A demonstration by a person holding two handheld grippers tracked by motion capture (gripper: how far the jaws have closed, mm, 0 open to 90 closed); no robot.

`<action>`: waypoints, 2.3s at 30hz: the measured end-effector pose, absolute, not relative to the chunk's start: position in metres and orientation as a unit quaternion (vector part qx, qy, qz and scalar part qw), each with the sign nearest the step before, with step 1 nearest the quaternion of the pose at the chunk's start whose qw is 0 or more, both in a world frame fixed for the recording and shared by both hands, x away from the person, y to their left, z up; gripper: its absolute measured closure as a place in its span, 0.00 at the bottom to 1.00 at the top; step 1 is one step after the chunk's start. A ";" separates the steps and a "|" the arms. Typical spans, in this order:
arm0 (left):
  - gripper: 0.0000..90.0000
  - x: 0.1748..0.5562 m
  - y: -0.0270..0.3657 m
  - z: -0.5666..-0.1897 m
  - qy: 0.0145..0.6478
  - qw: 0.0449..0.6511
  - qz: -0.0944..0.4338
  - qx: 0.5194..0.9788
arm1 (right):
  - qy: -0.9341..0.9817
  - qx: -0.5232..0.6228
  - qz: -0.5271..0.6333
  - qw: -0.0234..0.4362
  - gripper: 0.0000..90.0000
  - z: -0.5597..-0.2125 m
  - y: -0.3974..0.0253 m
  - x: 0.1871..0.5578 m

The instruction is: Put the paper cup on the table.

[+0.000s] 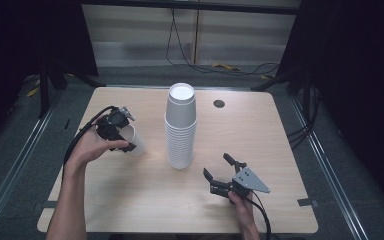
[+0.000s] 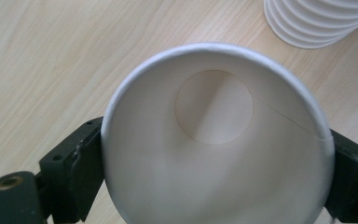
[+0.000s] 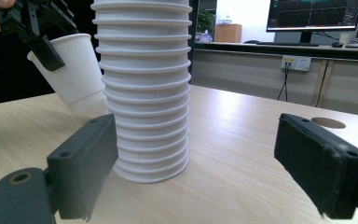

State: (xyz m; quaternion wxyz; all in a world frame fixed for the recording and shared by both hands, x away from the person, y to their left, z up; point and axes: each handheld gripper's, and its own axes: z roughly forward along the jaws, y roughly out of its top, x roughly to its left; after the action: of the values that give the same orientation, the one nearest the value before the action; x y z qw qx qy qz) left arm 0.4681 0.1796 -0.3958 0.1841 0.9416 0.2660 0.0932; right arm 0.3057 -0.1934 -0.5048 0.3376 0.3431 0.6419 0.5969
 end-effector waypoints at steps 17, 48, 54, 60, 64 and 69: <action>0.07 0.472 0.165 -0.421 0.262 0.168 0.114 0.943 | 0.643 0.342 0.596 0.337 0.15 -0.505 -0.193 0.306; 0.05 0.457 0.196 -0.458 0.298 0.329 0.133 0.886 | 0.646 0.343 0.594 0.335 0.15 -0.505 -0.193 0.306; 0.11 0.454 0.200 -0.468 0.314 0.345 0.127 0.875 | 0.645 0.343 0.594 0.335 0.15 -0.505 -0.193 0.306; 0.16 0.447 0.206 -0.479 0.330 0.365 0.129 0.861 | 0.646 0.343 0.594 0.334 0.16 -0.505 -0.193 0.306; 0.16 0.440 0.205 -0.485 0.343 0.383 0.134 0.847 | 0.646 0.344 0.594 0.334 0.15 -0.505 -0.193 0.306; 0.17 0.430 0.205 -0.488 0.352 0.380 0.147 0.842 | 0.646 0.343 0.595 0.334 0.15 -0.505 -0.193 0.306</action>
State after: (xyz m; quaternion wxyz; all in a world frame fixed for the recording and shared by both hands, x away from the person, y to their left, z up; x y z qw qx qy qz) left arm 0.4303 0.2051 -0.4882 0.3803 0.8424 0.3522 0.1473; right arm 0.3062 -0.1929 -0.5045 0.3340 0.3426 0.6462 0.5946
